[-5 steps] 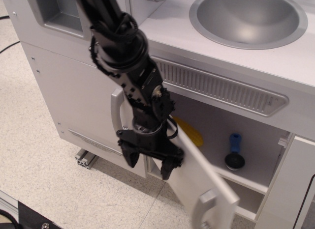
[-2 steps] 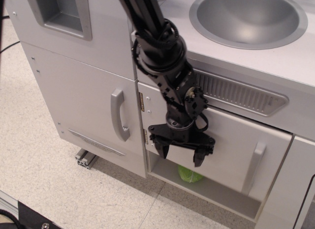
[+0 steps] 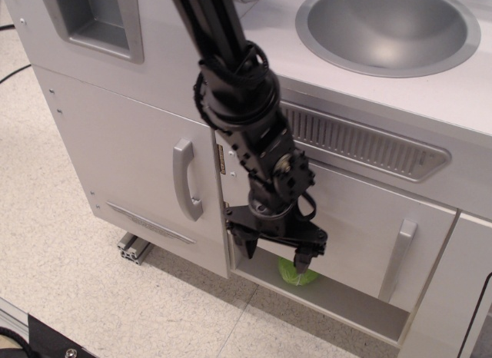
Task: Close cabinet
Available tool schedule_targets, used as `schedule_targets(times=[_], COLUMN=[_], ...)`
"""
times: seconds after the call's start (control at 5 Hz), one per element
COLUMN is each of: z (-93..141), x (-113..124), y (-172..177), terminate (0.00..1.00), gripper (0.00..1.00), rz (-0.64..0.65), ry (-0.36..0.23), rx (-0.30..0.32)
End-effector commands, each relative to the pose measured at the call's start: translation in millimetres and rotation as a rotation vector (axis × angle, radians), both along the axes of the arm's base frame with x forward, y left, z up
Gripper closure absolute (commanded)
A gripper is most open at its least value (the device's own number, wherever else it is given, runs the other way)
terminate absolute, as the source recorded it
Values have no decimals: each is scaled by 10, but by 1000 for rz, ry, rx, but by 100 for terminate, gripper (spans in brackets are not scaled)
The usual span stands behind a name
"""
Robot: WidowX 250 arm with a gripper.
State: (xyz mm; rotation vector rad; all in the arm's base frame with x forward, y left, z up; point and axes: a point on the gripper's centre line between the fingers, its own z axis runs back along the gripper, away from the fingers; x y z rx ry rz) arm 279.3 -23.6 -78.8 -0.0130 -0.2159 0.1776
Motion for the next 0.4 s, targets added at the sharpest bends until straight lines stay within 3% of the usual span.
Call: schedule_targets(times=[0.0, 0.2], z=[375, 375], x=[8, 8], y=[159, 159], terminate=[0, 100], gripper=[0, 0], rz=[-53, -53], ry=[-39, -39], rx=[-10, -10])
